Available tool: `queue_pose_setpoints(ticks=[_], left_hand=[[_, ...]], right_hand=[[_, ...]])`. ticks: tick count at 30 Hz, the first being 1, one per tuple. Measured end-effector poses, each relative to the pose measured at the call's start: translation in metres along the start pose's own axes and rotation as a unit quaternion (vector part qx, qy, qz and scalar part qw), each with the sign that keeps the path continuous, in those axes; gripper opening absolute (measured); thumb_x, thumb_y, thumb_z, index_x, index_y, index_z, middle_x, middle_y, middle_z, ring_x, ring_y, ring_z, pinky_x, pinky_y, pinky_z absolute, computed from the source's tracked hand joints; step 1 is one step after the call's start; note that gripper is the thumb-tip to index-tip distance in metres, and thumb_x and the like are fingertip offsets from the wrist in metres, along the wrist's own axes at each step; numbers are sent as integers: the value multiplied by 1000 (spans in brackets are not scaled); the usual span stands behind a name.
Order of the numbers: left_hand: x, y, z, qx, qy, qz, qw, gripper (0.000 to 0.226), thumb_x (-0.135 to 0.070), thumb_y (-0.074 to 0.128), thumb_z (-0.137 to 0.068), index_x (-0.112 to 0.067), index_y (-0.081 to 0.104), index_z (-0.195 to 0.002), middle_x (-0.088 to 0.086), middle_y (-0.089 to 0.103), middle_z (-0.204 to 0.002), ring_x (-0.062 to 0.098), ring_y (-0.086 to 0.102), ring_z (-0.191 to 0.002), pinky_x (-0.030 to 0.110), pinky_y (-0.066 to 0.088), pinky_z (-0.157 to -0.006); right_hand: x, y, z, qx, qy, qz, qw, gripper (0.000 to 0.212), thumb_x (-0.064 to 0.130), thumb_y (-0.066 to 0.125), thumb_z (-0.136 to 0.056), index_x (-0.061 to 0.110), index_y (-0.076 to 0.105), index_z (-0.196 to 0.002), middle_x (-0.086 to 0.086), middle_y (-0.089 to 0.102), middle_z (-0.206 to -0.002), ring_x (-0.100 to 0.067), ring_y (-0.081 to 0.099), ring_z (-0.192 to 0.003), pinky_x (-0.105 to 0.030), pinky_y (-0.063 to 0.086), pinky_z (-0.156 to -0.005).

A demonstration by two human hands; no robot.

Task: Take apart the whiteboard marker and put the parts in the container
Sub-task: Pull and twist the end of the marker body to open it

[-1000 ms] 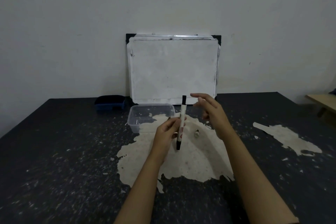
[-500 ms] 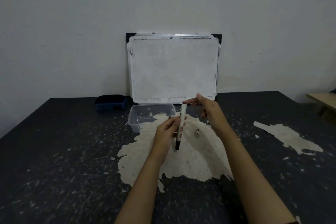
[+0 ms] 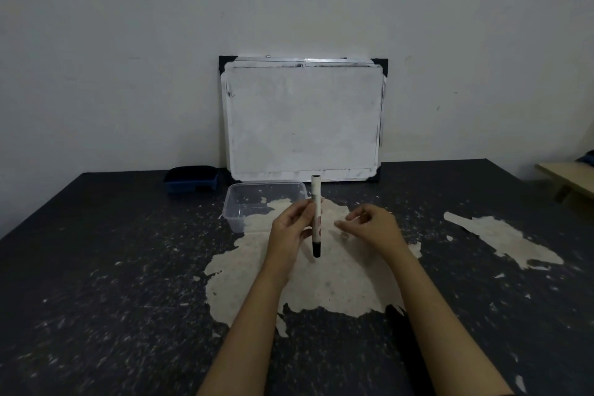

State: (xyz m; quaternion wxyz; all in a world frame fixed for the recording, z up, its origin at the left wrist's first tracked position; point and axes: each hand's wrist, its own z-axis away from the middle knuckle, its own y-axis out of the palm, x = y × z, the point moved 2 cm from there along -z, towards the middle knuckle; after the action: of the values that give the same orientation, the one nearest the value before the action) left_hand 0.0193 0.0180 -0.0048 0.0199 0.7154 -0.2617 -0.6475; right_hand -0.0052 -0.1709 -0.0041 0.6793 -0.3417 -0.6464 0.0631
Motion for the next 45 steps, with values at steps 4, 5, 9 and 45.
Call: queue_pose_setpoints(ticks=[4,5,9,45], left_hand=[[1,-1,0,-3,-3,1,1000,25,-22,61,-91,-9,69,-111,-4,70,-84,8,64,-79,25,55,-73],[1,-1,0,-7,-4,2,1000,24,-21,60,-92,-9,69,-111,-4,70,-83,9,64,-78,26,55,-74],[1,-2,0,-14,-10,-1,1000,20,-20,60,-93,-11,70,-107,-4,70,-81,9,64,-77,25,56,-72],[2,-4,1,-9,-13,-100,995,29,-33,62,-91,-17,73,-112,-3,68,-90,5,61,-75,18,51,-66]], right_hand=[[-5,7,6,-55,11,62,996,51,54,89,-57,21,61,-81,5,67,-77,-12,63,-70,-31,52,-61],[-4,8,6,-57,12,79,995,52,55,89,-56,20,60,-81,5,66,-76,-12,62,-69,-32,51,-61],[-3,9,8,-51,16,97,994,46,49,89,-59,19,61,-79,5,67,-73,-12,61,-68,-31,50,-60],[80,-29,2,11,-163,-218,962,17,15,80,-81,7,80,-96,-9,80,-84,-9,74,-73,-21,60,-70]])
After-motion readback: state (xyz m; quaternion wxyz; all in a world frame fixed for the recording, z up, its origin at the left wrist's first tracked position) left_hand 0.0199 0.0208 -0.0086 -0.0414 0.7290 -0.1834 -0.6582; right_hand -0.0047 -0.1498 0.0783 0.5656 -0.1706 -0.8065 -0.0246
